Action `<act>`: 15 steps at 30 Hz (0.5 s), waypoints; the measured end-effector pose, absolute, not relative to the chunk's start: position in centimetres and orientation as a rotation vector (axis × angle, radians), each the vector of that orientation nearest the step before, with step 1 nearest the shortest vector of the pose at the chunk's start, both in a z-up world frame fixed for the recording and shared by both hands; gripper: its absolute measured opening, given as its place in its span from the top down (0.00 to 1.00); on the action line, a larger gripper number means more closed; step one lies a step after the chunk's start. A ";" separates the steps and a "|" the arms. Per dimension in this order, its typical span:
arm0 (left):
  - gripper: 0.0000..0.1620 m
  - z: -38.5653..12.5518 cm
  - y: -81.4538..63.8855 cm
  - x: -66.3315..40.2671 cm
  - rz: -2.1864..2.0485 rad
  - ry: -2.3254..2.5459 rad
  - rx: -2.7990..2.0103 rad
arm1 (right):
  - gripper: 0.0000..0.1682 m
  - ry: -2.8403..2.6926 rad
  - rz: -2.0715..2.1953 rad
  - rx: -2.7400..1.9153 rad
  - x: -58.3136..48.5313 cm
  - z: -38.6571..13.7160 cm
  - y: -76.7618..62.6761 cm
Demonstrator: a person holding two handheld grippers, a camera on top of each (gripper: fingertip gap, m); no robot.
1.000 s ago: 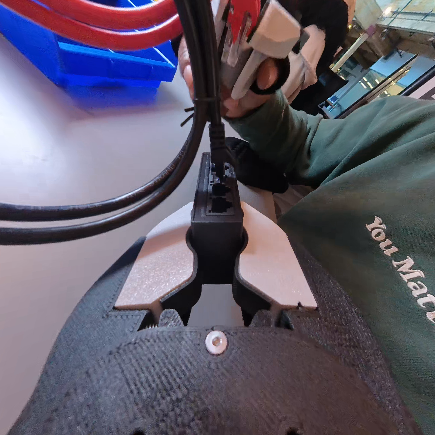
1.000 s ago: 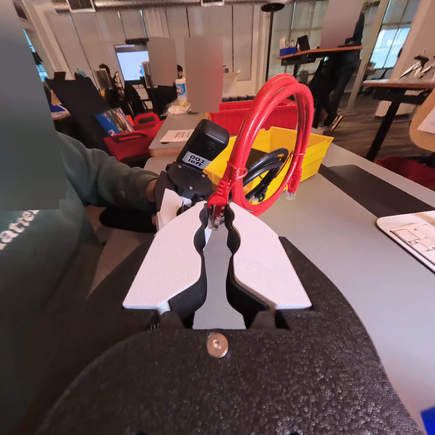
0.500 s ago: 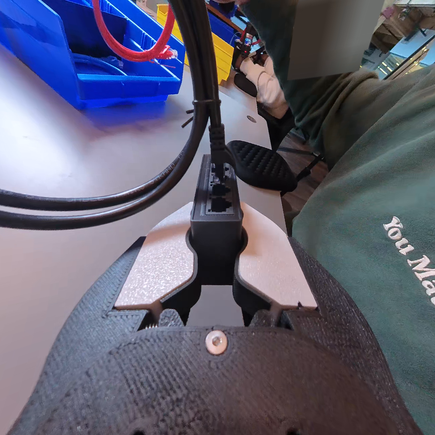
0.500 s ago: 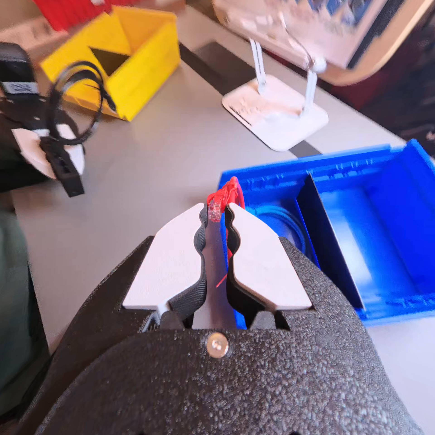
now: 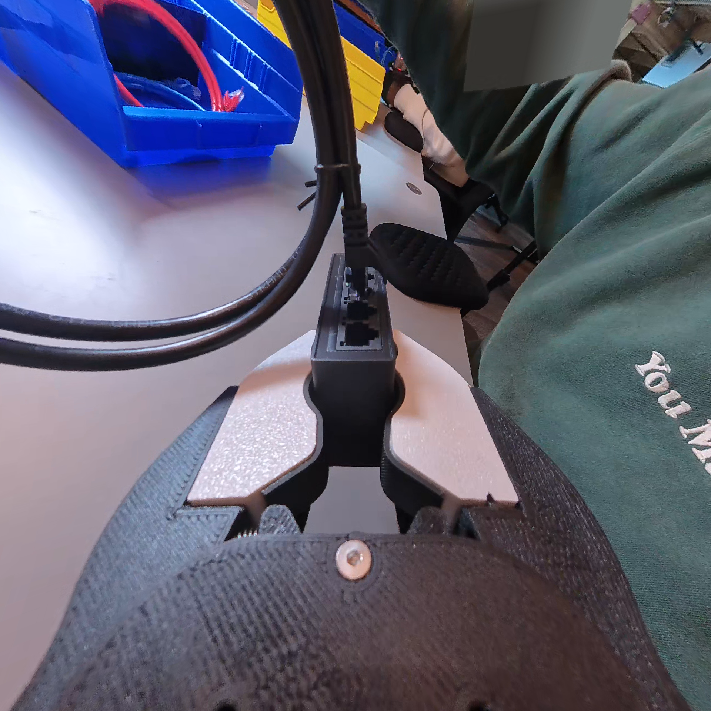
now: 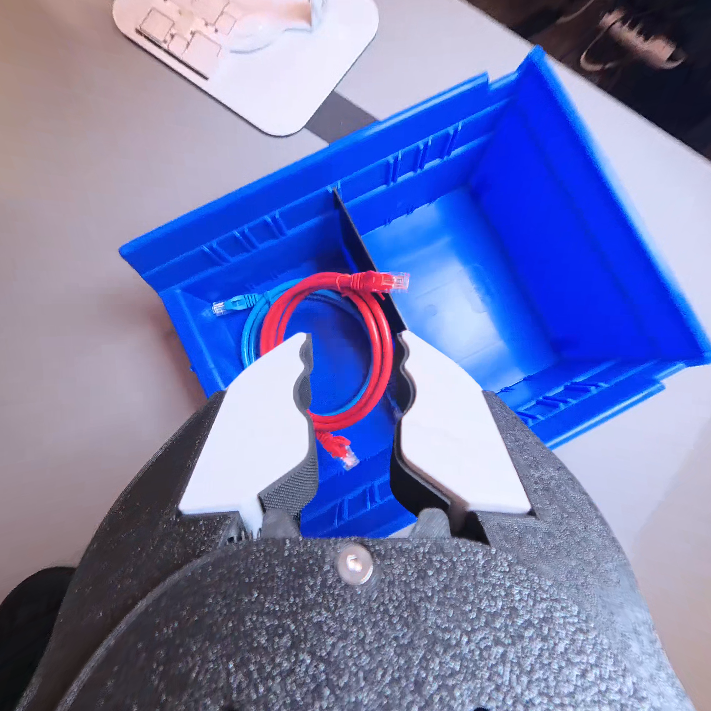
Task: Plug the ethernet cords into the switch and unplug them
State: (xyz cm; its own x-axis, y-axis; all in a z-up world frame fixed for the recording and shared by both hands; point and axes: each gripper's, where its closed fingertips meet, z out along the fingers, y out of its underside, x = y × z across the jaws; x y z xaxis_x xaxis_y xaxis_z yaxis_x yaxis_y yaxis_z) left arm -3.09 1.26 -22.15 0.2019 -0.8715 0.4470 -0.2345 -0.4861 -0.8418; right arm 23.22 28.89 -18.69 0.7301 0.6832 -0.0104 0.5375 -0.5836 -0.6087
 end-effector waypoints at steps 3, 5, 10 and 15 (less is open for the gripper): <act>0.82 -22.3 1.5 -3.2 -1.302 1.020 -1.859 | 0.74 -0.942 0.309 -2.247 22.4 -17.1 28.4; 0.82 -22.5 1.6 -3.2 -1.298 1.013 -1.864 | 0.74 -0.964 0.323 -2.186 21.4 -16.2 27.6; 0.82 -22.8 2.1 -3.2 -1.262 1.001 -1.872 | 0.74 -1.065 0.580 -1.991 14.8 -14.2 22.3; 0.82 -23.1 2.0 -3.0 -1.225 1.021 -1.878 | 0.78 -1.262 1.032 -1.811 5.3 -15.3 12.2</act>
